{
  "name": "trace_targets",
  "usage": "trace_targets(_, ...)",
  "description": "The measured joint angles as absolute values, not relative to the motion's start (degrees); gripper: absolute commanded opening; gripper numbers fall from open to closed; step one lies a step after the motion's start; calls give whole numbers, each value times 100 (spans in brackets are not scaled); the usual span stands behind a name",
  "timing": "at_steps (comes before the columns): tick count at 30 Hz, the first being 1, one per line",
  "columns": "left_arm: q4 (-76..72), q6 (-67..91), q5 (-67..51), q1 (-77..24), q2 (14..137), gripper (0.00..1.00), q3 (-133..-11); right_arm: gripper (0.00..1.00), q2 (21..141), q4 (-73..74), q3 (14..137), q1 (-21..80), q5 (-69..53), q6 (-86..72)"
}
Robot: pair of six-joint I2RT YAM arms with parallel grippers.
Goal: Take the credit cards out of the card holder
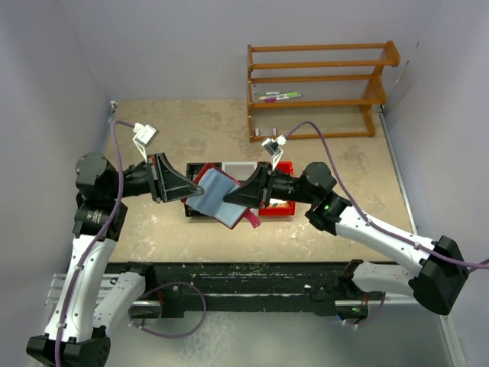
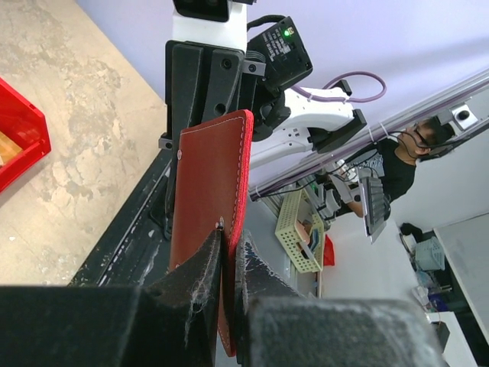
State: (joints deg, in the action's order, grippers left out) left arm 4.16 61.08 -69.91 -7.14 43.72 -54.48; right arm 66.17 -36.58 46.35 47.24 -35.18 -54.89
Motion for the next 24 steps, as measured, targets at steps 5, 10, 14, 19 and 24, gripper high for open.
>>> trace_targets(5,344,6248,-6989,-714,4348,9,-5422,0,6617,-3677,4635,4724,-3518,-5489)
trace_targets(10,268,6333,-6973,-714,4313,0,-5380,35,6617,-3669,4635,4724,-3524,-5485)
trace_targets(14,1061,5481,-6794,-716,4322,0,-5649,69,6617,-3535,4635,4724,-3533,-5428)
trace_targets(19,2294,3863,-6224,-720,4386,0,-6405,100,6451,-3411,4543,4724,-3529,-5367)
trace_targets(24,2790,3153,-5957,-720,4274,0,-6462,100,6340,-3782,4486,4724,-3376,-5489)
